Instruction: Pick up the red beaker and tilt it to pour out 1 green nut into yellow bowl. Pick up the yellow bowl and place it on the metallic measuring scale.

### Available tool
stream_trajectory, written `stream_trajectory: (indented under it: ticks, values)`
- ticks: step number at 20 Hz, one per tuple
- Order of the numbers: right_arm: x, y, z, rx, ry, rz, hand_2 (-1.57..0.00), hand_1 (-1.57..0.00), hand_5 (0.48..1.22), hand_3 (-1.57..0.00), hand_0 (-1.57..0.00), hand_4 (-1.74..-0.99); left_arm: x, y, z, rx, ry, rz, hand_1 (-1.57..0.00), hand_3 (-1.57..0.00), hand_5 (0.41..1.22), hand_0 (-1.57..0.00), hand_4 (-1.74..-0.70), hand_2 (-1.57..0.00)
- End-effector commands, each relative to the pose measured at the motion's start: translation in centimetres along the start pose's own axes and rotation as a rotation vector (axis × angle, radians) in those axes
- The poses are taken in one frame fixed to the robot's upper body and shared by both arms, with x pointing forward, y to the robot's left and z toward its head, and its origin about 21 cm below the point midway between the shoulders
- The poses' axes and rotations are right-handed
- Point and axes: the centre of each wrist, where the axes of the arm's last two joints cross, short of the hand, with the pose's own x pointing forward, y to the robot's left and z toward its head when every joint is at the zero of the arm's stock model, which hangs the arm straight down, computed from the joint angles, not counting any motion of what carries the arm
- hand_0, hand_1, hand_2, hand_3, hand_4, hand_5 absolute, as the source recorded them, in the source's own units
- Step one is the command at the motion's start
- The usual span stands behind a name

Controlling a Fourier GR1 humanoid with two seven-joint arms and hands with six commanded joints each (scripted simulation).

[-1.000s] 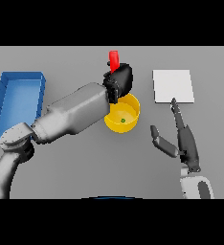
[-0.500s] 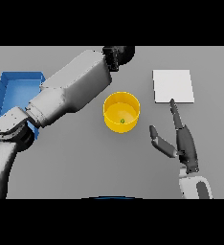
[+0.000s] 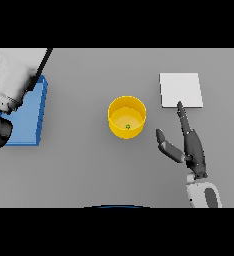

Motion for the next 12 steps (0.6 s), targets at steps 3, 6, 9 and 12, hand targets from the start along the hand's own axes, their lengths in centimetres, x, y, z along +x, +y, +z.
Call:
stream_trajectory:
  ticks: [3,6,9,12]
  values:
    - [0.1,0.3,-0.1,0.003,-0.005,-0.037,0.00,0.00,0.666,0.00,0.00,-1.002,-5.7,-2.4,1.0,0.020,0.177,0.270,-1.57,-1.45,1.221,-1.57,-1.74,-1.57]
    - [-0.2,0.1,-0.2,0.011,0.020,-0.033,0.00,0.00,0.654,0.00,0.00,-1.023,-10.1,-7.2,2.6,0.044,0.334,0.490,-1.57,-1.42,1.221,-1.57,-1.74,-1.57]
    - [-0.1,0.4,-0.1,0.008,0.008,-0.011,0.00,0.00,0.653,0.00,0.00,-1.050,-12.6,-11.4,4.3,0.047,0.509,0.688,-1.57,-1.43,1.221,-1.57,-1.74,-1.57]
    - [0.3,0.3,-0.3,0.009,0.006,0.005,0.00,0.00,0.652,0.00,0.00,-1.048,-13.4,-15.3,5.9,0.073,0.603,0.869,-1.57,-1.46,1.221,-1.57,-1.74,-1.57]
